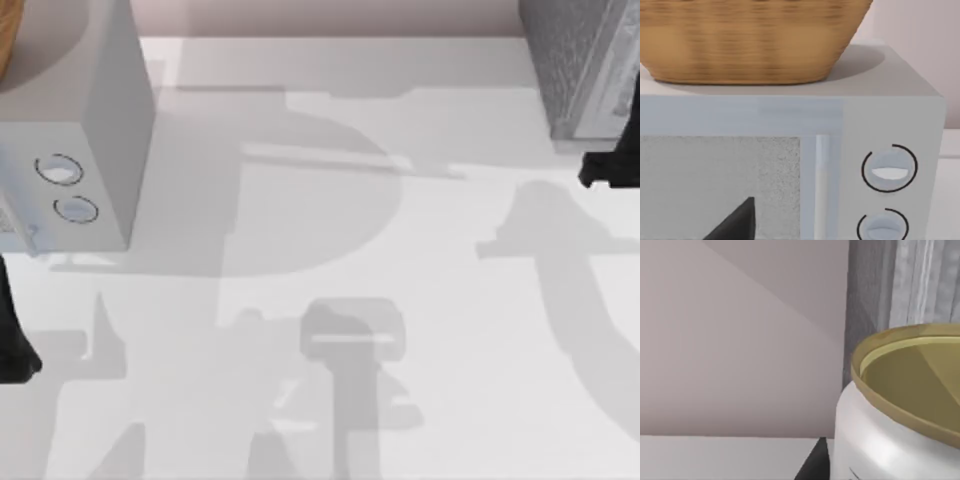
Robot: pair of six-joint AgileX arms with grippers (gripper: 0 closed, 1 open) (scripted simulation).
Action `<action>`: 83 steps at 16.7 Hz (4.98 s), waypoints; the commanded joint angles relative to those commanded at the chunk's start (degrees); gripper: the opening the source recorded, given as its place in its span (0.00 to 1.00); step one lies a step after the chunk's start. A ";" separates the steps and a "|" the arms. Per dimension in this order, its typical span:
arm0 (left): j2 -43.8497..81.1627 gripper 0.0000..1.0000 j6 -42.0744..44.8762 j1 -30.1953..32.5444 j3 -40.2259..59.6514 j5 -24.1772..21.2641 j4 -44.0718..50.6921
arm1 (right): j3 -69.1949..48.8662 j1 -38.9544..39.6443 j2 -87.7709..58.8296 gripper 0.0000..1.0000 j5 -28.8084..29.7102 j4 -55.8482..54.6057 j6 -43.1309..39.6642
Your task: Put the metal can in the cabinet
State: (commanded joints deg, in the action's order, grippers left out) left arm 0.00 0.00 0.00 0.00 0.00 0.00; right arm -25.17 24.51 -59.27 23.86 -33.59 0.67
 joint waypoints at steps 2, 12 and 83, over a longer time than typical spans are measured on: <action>0.00 1.00 0.00 0.00 0.00 0.00 0.00 | 3.07 -4.46 5.34 0.00 -1.29 3.89 -0.15; 0.00 1.00 0.00 0.00 0.00 0.00 0.00 | 19.54 -20.88 50.62 0.00 -16.58 26.75 -0.40; 0.00 1.00 0.00 0.00 0.00 0.00 0.00 | -105.40 -16.67 -39.12 0.00 -14.44 64.97 0.54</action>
State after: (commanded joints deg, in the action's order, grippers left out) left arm 0.00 0.00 0.00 0.00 0.00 0.00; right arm -130.58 7.84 -98.39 9.42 31.39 1.20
